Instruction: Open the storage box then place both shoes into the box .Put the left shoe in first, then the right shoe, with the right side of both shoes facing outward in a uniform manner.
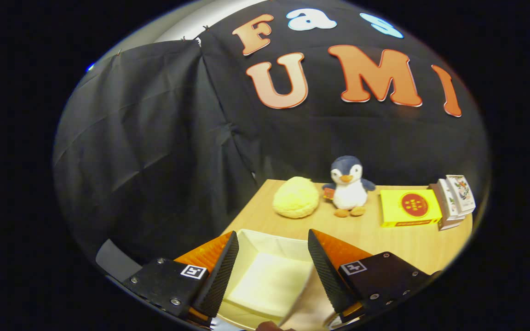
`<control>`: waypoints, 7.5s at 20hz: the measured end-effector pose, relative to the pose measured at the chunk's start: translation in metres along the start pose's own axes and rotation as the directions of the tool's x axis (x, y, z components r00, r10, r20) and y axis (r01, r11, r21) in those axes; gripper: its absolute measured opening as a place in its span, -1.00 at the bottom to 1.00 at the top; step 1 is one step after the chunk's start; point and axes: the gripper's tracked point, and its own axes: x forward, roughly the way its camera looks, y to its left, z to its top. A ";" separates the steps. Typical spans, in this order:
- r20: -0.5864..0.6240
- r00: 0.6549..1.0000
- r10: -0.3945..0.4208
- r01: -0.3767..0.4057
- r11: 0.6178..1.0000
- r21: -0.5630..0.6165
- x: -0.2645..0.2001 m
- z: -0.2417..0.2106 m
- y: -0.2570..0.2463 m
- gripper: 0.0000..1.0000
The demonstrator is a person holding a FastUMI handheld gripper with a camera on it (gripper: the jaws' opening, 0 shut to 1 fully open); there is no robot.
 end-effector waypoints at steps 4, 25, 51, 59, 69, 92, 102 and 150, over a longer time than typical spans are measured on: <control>0.007 0.995 -0.100 0.100 0.994 -0.038 -0.024 -0.034 -0.060 0.92; -0.370 0.907 -0.200 0.177 0.980 -0.095 -0.083 -0.271 -0.183 0.84; -0.386 0.877 -0.286 0.348 0.932 0.100 -0.031 -0.268 -0.202 -0.95; -0.307 0.926 -0.220 0.285 0.941 0.182 -0.039 -0.197 -0.162 -0.98; -0.251 0.964 -0.084 0.149 0.957 0.250 -0.042 -0.079 -0.066 -0.98; -0.592 0.798 -0.113 0.304 0.923 0.234 0.088 -0.173 0.066 -0.95; -0.654 0.752 -0.075 0.337 0.897 0.285 0.112 -0.216 0.087 -0.94; -0.467 0.766 -0.440 0.402 0.897 -0.185 -0.121 -0.318 -0.292 0.59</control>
